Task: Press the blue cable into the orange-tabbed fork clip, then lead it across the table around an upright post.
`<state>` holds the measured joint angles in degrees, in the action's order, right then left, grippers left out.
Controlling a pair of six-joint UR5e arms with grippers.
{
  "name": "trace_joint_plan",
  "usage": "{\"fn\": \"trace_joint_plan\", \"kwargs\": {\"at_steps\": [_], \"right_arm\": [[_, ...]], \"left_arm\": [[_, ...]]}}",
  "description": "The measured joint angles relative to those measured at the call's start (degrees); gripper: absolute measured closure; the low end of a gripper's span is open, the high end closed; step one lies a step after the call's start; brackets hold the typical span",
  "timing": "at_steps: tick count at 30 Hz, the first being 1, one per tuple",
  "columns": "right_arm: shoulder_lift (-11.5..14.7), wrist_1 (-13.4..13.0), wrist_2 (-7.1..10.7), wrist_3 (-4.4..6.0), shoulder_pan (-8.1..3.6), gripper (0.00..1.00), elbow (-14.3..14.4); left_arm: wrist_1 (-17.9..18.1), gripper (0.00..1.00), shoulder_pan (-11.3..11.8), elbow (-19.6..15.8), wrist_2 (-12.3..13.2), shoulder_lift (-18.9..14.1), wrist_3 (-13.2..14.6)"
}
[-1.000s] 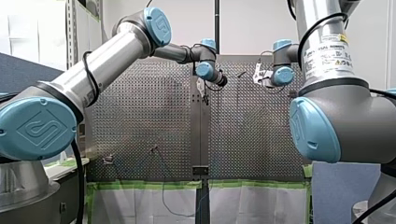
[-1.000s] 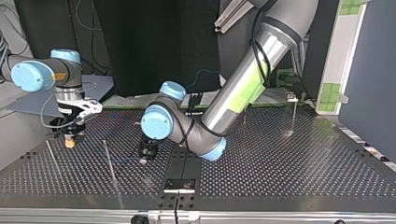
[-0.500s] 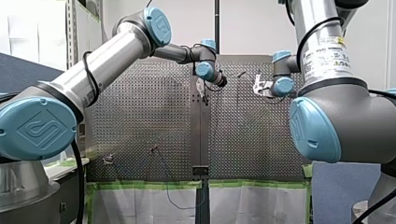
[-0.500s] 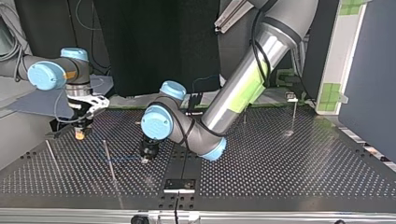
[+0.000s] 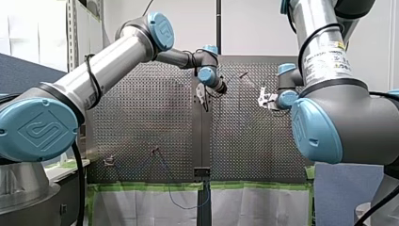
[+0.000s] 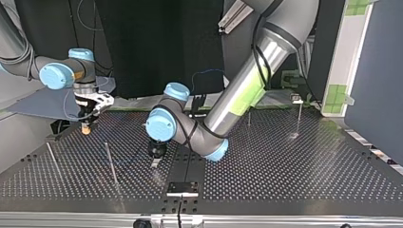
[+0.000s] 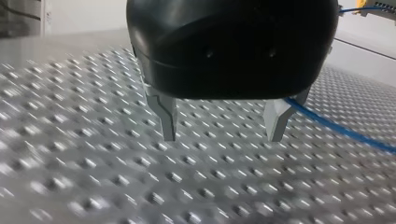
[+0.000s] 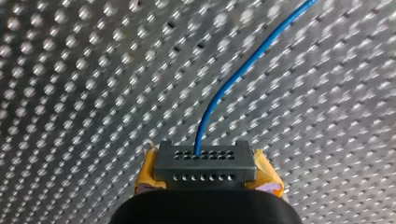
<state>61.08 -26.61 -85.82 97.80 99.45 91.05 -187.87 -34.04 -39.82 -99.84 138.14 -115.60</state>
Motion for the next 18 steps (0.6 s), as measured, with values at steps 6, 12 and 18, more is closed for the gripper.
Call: {"fn": "trace_joint_plan", "kwargs": {"at_steps": [6, 12, 18], "right_arm": [[-1.88, -0.62, -0.03, -0.32, -1.41, 1.00, 0.04], [-3.52, -1.00, -0.07, -0.39, -2.77, 1.00, 0.05], [-5.24, -1.03, -0.16, -0.40, -3.53, 1.00, 0.05]], "left_arm": [[-0.03, 0.08, 0.01, 0.01, -0.18, 0.62, -0.27], [-0.04, 0.08, 0.05, -0.01, -0.20, 0.65, -0.32], [-0.09, 0.08, 0.02, -0.04, -0.81, 0.66, -0.37]]}}
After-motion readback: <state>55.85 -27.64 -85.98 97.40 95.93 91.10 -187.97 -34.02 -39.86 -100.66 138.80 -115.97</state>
